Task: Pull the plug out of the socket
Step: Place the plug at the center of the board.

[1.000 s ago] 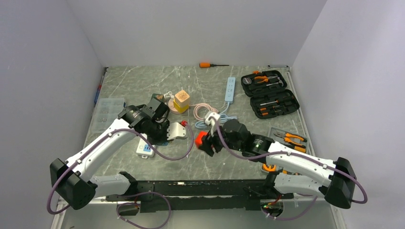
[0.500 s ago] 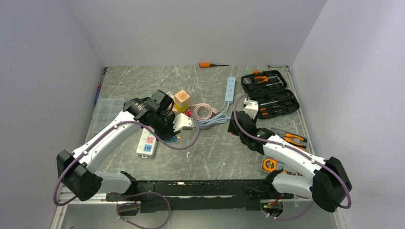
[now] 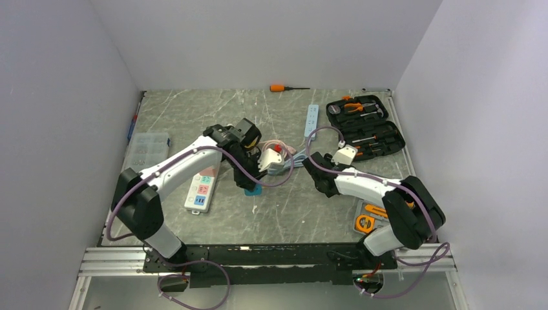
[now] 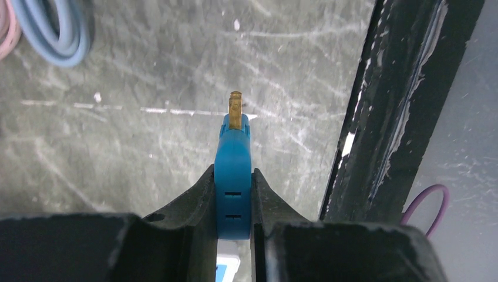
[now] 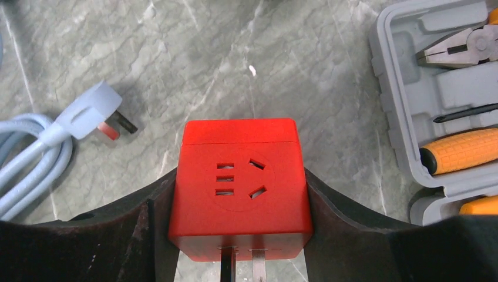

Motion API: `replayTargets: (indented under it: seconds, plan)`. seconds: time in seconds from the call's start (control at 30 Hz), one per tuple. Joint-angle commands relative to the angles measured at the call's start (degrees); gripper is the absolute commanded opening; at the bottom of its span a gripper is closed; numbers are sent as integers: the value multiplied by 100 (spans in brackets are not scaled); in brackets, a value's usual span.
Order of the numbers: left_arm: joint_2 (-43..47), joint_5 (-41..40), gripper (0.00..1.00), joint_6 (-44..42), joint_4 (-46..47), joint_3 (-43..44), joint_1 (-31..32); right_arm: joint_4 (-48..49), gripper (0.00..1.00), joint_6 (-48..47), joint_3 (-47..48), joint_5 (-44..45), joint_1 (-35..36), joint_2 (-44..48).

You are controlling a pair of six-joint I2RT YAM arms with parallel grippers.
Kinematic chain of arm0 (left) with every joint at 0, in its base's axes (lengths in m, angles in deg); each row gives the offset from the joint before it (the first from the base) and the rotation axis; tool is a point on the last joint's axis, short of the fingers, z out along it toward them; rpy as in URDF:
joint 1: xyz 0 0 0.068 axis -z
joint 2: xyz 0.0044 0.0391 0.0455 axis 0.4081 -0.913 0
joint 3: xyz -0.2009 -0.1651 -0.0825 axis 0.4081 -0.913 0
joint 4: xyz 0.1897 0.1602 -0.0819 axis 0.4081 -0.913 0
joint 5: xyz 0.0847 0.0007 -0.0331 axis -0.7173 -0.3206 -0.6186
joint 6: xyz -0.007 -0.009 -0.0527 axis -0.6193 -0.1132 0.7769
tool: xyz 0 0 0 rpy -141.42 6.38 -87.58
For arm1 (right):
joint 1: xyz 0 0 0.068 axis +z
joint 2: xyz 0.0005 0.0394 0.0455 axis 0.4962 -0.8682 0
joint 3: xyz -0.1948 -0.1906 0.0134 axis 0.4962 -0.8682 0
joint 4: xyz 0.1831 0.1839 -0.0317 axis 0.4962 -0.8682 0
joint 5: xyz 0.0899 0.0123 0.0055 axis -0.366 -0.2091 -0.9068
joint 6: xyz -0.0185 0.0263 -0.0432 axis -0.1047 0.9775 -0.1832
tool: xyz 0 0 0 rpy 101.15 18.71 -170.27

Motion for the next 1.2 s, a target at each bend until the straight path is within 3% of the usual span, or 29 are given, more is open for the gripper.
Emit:
replayTargets:
  seconds: [0.0,0.1,0.2,0.27,0.37,0.5,0.9,1.17]
  plan:
    - [-351,732,0,302,304,493,72,43,0,412,157,551,-24,-226]
    - [-637,1001,0,435,382,665,75,124,1,441,104,506,-49,-345]
    - [-872,1224,0,591,489,751,70,102,11,442,104,399,-66,-418]
    - [-1017,1386,0,705,541,786,71,98,30,375,89,311,-82,-356]
    - [-1200,1555,0,944,728,771,84,242,74,208,-29,103,-139,-28]
    - [-1508,1688,0,1259,1012,867,89,493,99,-100,-180,-264,-254,710]
    - [-2720,1875,0,1416,996,2055,423,226,100,-1136,319,-769,-427,2997]
    - [-3412,1895,0,1630,1456,2444,720,-251,100,-1464,725,-792,-516,3354]
